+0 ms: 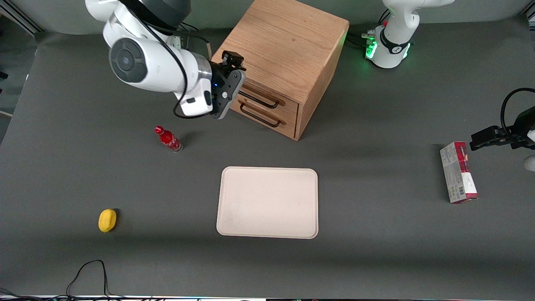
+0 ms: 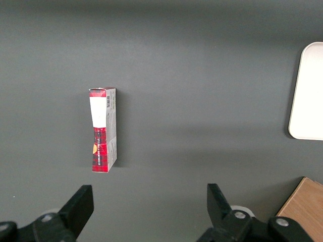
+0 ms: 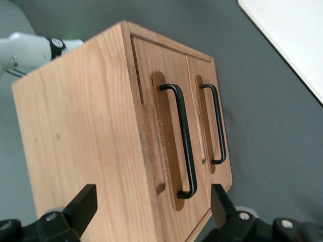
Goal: Open upper drawer
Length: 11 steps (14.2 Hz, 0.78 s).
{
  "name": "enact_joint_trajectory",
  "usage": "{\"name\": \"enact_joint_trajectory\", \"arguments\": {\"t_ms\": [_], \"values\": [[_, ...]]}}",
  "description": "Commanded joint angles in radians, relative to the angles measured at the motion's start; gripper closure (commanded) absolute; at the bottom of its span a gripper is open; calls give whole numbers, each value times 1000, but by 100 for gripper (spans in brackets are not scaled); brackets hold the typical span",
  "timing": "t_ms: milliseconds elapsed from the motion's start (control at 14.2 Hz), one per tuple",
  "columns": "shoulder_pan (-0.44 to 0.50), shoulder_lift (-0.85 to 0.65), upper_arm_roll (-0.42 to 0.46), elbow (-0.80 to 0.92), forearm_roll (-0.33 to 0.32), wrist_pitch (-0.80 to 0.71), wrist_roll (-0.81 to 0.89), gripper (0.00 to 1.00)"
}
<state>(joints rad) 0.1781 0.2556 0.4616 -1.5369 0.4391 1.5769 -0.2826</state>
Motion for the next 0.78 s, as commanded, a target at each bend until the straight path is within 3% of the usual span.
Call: {"name": "enact_joint_trajectory", "arguments": {"t_ms": [0,141,565,706], "values": [[9,-4,14,-84,-37,79,-66,0],[9,-2,32,-143,-77,145,-91,0],[30,5,35,-279,-88,346,-107,0],[37,17,37,-302,-123,397,-107,0]]}}
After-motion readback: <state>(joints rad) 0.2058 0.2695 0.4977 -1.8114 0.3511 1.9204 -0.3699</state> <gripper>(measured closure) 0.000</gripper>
